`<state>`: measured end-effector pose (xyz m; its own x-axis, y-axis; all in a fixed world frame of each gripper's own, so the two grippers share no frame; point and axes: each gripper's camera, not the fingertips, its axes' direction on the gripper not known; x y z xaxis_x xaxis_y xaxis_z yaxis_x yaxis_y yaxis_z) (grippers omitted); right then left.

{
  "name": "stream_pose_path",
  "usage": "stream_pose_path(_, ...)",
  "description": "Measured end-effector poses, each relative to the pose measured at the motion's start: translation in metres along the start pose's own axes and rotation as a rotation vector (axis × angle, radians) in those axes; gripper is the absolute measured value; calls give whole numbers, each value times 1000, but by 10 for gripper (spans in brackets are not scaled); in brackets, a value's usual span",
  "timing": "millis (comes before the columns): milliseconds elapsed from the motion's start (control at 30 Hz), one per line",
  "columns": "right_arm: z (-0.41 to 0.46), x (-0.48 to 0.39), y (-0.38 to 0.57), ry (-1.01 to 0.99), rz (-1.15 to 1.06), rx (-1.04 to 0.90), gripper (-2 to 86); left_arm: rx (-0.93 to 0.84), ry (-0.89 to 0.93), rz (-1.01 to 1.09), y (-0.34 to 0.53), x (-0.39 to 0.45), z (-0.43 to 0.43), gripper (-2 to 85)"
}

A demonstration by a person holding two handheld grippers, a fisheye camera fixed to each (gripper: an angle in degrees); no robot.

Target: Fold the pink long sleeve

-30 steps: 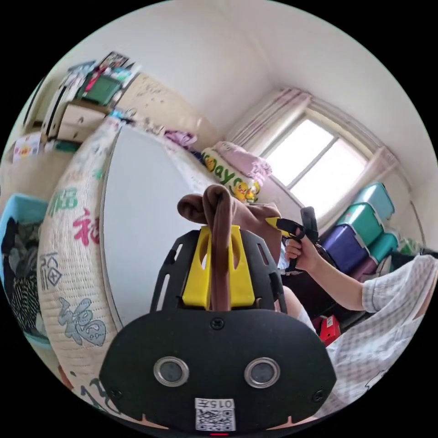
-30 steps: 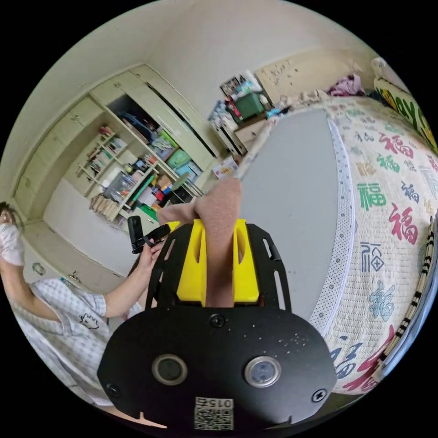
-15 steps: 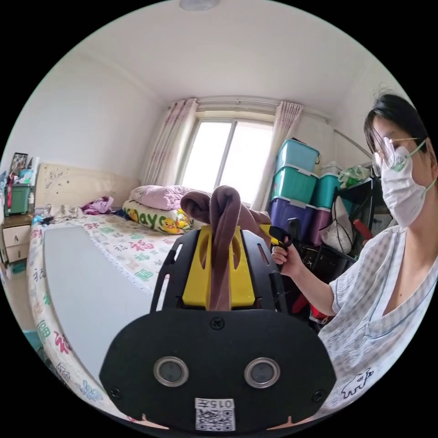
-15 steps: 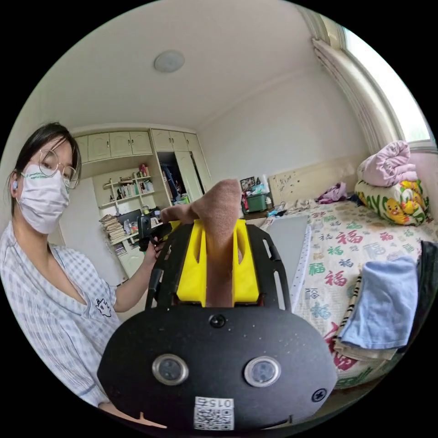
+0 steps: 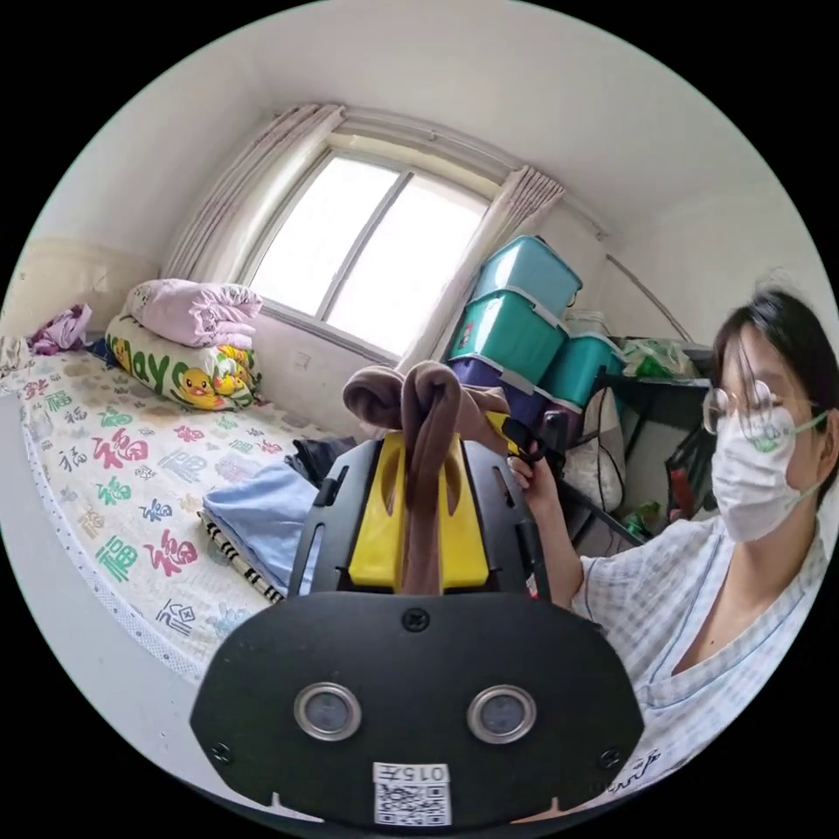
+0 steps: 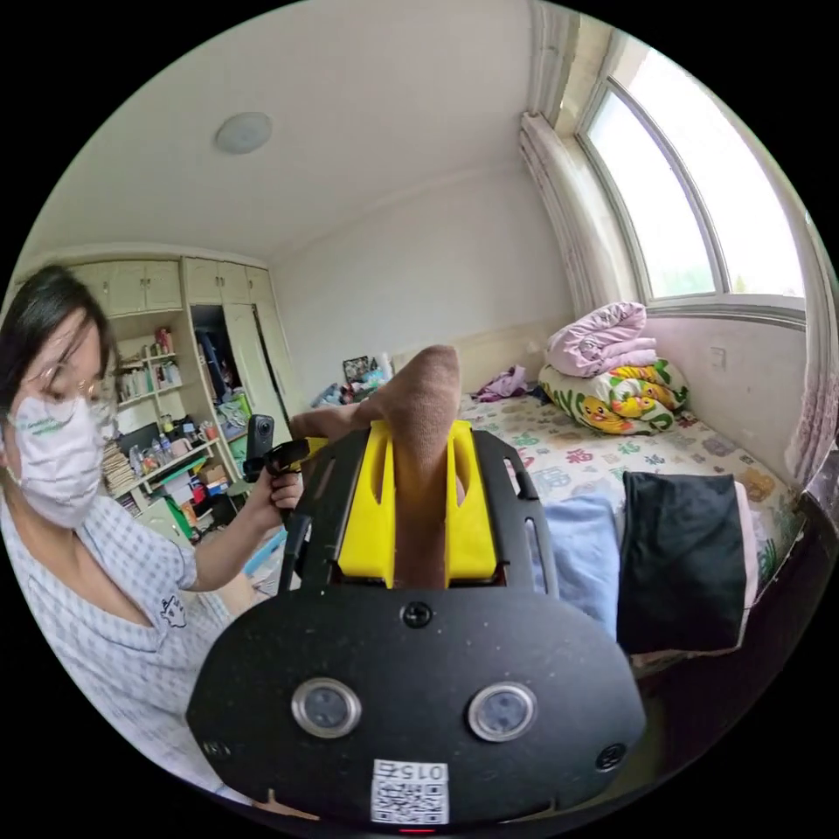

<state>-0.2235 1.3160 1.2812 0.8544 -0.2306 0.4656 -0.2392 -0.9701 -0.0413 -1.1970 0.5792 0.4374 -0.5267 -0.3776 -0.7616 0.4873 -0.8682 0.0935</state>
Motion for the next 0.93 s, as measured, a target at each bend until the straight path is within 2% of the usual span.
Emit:
stream_pose_path(133, 87, 101, -56, 117, 98, -169, 103, -68, -140, -139, -44, -91, 84, 60)
stream_pose_path(200, 157, 182, -69, 253, 230, -282, 92, -133, -336, -248, -51, -161, 144, 54)
stream_pose_path(267, 191, 226, -57, 412, 328, -383, 75, -233, -509, -359, -40, -194, 173, 38)
stream_pose_path(333, 203, 243, -38, 429, 338, -406, 69, -278, -457, -314, -25, -193, 195, 26)
stream_pose_path(433, 194, 256, 3, 420, 270, -413, 73, -446, -420, -148, 4, -170, 240, 19)
stream_pose_path(500, 167, 275, 33, 524, 301, -433, 90, -551, -365, -67, 24, -156, 276, 19)
stream_pose_path(600, 108, 297, 58, 688, 399, -386, 114, -657, -340, -25, 41, -148, 319, 27)
stream_pose_path(700, 45, 317, 85, 790, 560, -268, 128, -801, -322, -92, 61, -158, 355, 35)
stream_pose_path(767, 20, 331, 101, 761, 691, -232, 134, -811, -326, -94, 66, -154, 358, 37)
stream_pose_path(833, 9, 344, 119, 643, 817, -213, 137, -770, -324, -84, 65, -145, 346, 37)
stream_pose_path(867, 10, 351, 129, 549, 873, -215, 137, -727, -317, -103, 63, -139, 333, 36)
stream_pose_path(933, 14, 355, 138, 486, 924, -232, 134, -635, -288, -147, 62, -132, 308, 32)
